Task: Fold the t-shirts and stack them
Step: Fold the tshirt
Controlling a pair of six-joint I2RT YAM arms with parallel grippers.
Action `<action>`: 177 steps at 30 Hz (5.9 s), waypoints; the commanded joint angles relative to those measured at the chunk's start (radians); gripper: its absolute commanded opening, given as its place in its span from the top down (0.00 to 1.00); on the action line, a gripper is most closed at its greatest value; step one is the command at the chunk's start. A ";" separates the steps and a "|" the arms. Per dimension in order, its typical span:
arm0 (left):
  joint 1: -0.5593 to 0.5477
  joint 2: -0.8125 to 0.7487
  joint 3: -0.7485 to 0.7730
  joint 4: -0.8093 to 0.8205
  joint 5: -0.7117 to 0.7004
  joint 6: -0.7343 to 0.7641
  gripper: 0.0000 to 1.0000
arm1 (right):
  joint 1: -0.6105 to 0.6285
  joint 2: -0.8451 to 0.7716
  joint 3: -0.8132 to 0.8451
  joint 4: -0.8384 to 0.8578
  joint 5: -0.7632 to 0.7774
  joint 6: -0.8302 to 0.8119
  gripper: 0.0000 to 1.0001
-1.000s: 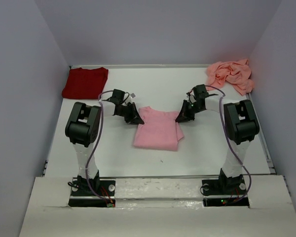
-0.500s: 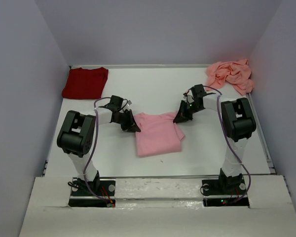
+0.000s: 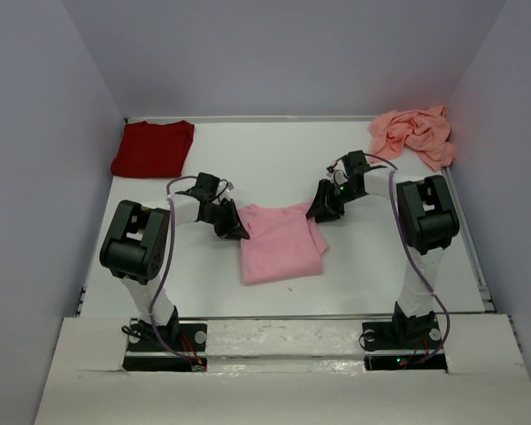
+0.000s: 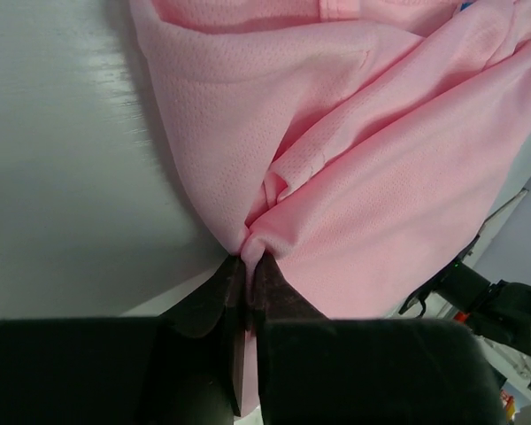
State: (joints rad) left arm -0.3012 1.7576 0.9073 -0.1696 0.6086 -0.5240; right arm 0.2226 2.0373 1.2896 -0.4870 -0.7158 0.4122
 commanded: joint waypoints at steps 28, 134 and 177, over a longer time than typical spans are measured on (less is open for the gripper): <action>0.001 -0.107 0.113 -0.051 0.020 0.019 0.25 | -0.025 -0.157 0.105 -0.176 -0.004 -0.066 0.50; 0.020 -0.147 0.065 -0.051 0.011 -0.053 0.80 | 0.090 -0.140 -0.023 0.045 -0.094 0.068 1.00; 0.045 0.094 0.481 -0.151 0.040 0.001 1.00 | 0.023 -0.141 0.151 -0.044 -0.001 0.030 1.00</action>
State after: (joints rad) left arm -0.2714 1.8038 1.3148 -0.2935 0.6201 -0.5499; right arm 0.2832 1.8912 1.3750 -0.5171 -0.7296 0.4709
